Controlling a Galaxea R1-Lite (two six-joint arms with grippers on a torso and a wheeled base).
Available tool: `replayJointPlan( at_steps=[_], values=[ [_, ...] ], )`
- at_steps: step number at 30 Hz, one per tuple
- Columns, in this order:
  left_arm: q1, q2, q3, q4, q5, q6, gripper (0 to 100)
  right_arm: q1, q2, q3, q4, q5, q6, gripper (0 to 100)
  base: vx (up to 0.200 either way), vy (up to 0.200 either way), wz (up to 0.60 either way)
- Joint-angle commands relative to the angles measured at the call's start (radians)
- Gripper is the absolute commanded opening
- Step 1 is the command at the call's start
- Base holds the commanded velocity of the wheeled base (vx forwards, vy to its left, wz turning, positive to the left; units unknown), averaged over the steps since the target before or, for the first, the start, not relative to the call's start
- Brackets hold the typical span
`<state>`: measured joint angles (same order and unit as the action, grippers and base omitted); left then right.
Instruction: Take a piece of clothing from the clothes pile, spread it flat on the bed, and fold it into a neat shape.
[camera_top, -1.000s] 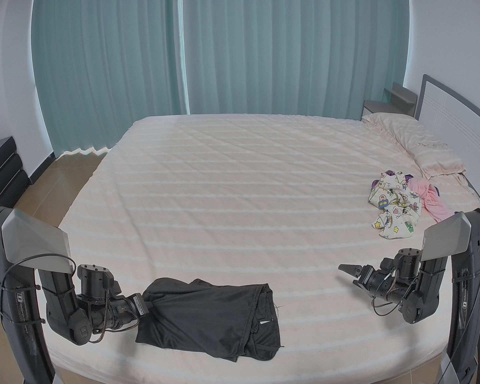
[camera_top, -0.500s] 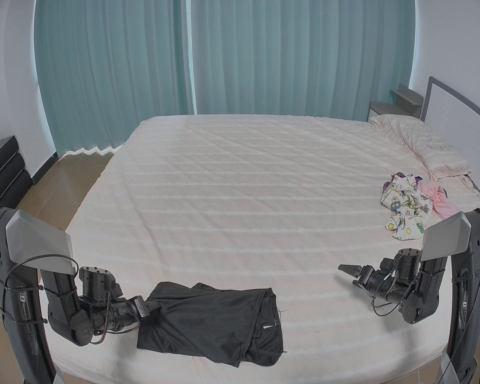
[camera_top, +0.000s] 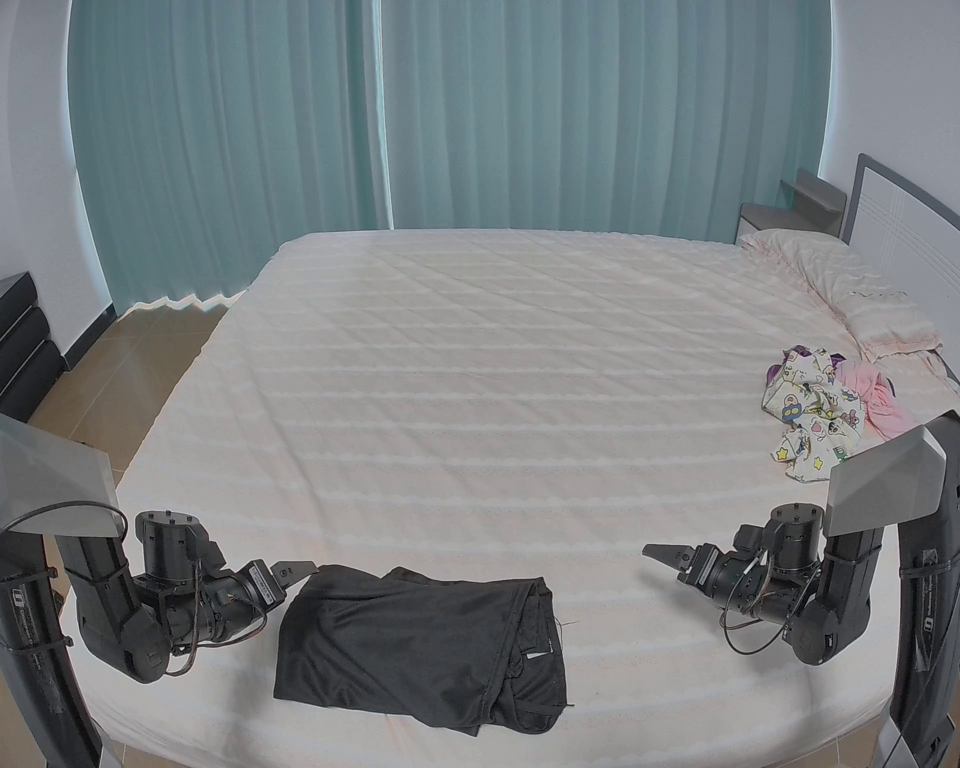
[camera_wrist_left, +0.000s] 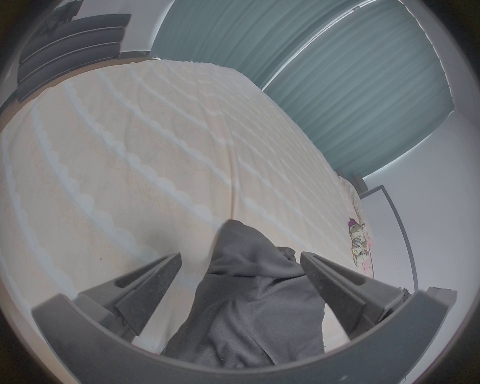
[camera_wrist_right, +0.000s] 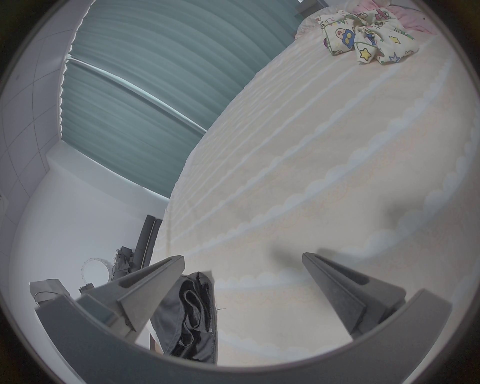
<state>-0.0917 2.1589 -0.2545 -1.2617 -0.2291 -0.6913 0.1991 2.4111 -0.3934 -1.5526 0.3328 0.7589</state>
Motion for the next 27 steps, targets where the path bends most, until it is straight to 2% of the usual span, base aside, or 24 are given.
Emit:
replayJointPlan(
  at_steps=[1, 8, 17, 20, 24, 27],
  values=[
    [0.004, -0.005, -0.003, -0.001, -0.001, -0.002, 100, 0.025, -0.009, 0.013, -0.012, -0.004, 0.002, 100, 0.000, 0.000, 0.00],
    [0.004, 0.006, -0.006, -0.001, -0.001, -0.002, 100, 0.043, -0.007, 0.025, -0.012, -0.008, 0.000, 100, -0.171, 0.000, 0.00],
    [0.004, -0.004, -0.014, -0.002, 0.001, -0.007, 100, 0.049, -0.007, 0.027, -0.012, -0.008, -0.001, 100, 0.000, 0.000, 0.00],
    [0.015, -0.001, -0.016, -0.005, -0.001, -0.010, 100, 0.100, -0.024, 0.047, -0.014, -0.018, 0.000, 100, 0.000, 0.200, 0.00],
    [0.061, 0.015, -0.023, -0.022, -0.033, -0.014, 100, 0.194, -0.032, 0.027, -0.012, -0.090, 0.013, 100, 0.000, 0.200, 0.00],
    [0.087, 0.009, -0.014, -0.022, -0.082, -0.007, 100, 0.270, -0.036, 0.011, -0.012, -0.144, 0.066, 100, 0.000, 0.200, 0.00]
  ],
)
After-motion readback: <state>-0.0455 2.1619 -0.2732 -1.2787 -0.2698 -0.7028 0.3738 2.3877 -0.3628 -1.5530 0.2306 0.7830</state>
